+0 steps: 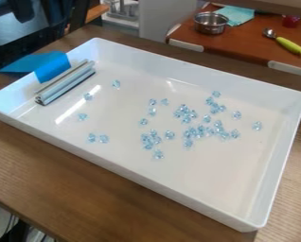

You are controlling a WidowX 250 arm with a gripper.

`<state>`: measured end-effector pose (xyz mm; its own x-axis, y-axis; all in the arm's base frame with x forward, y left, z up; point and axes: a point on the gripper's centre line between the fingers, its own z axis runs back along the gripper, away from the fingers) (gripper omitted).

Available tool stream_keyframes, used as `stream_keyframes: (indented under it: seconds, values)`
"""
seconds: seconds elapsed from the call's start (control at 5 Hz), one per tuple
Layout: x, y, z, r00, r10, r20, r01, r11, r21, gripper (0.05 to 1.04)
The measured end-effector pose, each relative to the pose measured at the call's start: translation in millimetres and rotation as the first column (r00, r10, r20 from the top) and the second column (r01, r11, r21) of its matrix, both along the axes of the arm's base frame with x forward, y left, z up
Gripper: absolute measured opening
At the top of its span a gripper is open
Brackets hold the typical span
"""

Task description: Sweep into pile

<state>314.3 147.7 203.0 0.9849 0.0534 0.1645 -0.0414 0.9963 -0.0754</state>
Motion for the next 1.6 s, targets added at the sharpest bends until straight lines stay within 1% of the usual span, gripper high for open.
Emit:
stream_keyframes:
  seconds: [0.2,0.4,0.6,0.8,1.0,1.2,1.4,1.6]
  values:
    - [-0.8,-0.4,-15.5,0.999,0.005,-0.041,-0.006,1.000,-0.023,0.999]
    - [9.8,-2.5,-29.5,0.999,0.008,-0.035,-0.008,1.000,-0.002,0.999]
    - [19.8,-4.5,-50.2,0.997,0.033,-0.066,-0.033,0.999,0.001,0.999]
    - [33.5,-6.1,-51.8,0.999,0.039,-0.014,-0.038,0.998,0.044,0.999]
    - [41.8,-9.5,-68.2,0.999,0.029,-0.022,-0.027,0.997,0.077,0.999]
    - [45.1,-3.3,-72.7,0.999,0.035,-0.014,-0.033,0.993,0.113,0.999]
    - [47.0,-2.6,-90.4,0.999,0.031,-0.037,-0.025,0.989,0.147,0.999]
    - [48.6,-2.5,-91.9,0.999,0.031,-0.029,-0.026,0.987,0.162,0.999]
